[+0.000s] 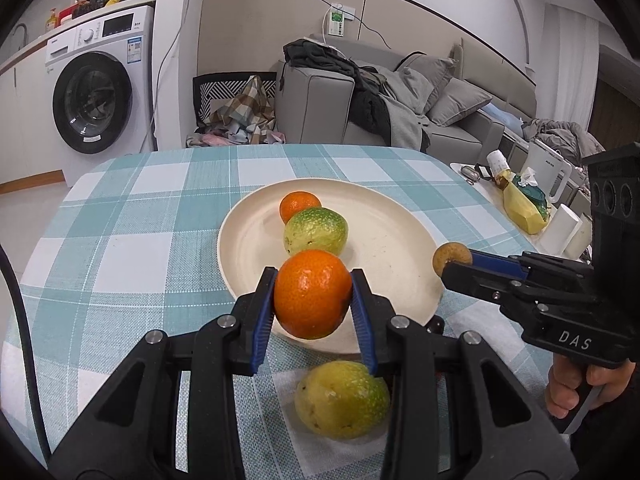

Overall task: Organize fruits
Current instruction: 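Lift both held fruits and carry them over the cream plate, then open the left tool to drop the orange while the right tool releases the brown fruit onto the plate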

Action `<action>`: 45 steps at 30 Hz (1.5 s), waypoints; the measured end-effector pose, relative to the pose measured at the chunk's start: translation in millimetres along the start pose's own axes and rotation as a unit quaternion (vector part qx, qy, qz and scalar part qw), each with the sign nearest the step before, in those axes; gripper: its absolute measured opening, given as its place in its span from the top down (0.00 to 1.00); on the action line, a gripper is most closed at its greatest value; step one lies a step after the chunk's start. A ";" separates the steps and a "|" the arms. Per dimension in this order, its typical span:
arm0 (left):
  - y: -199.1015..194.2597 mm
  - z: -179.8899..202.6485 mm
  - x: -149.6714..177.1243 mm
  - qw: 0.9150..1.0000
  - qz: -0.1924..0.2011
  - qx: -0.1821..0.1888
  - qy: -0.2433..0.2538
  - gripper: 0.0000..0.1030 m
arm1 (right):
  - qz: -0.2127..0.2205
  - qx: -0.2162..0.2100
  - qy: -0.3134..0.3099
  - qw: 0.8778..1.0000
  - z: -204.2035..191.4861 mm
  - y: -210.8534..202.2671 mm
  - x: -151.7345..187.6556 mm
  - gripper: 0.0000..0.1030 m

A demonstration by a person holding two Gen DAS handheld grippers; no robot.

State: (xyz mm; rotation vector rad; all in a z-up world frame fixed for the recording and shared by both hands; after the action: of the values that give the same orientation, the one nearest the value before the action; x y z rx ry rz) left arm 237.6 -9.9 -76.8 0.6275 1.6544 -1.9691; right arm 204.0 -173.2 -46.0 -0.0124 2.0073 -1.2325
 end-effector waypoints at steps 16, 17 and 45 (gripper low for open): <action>20.5 0.7 0.3 1.000 -0.023 0.008 0.005 0.68 | -0.029 0.001 0.017 0.999 9.1 17.7 5.2 0.73; 20.6 0.7 0.5 1.000 -0.023 0.009 0.005 0.68 | -0.029 0.002 0.016 0.999 8.9 18.3 4.6 0.73; 2.4 0.8 12.1 1.000 -0.008 0.002 -0.002 0.27 | -0.015 0.038 0.002 0.999 8.1 6.3 11.1 0.52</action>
State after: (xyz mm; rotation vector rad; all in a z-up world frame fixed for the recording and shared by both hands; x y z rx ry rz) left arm 229.7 -11.9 -86.0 0.6135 1.6592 -1.9849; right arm 203.4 -180.1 -59.3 -0.0022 1.9674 -1.3280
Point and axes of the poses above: each gripper's, at about its wrist camera, not at the fingertips, and y roughly the way its jaws point, z to its right, x to its underside, the point moved 10 cm from there along y, roughly the way its jaws point, and after that the axes turned 13 degrees about -z, right-handed, at the moved point
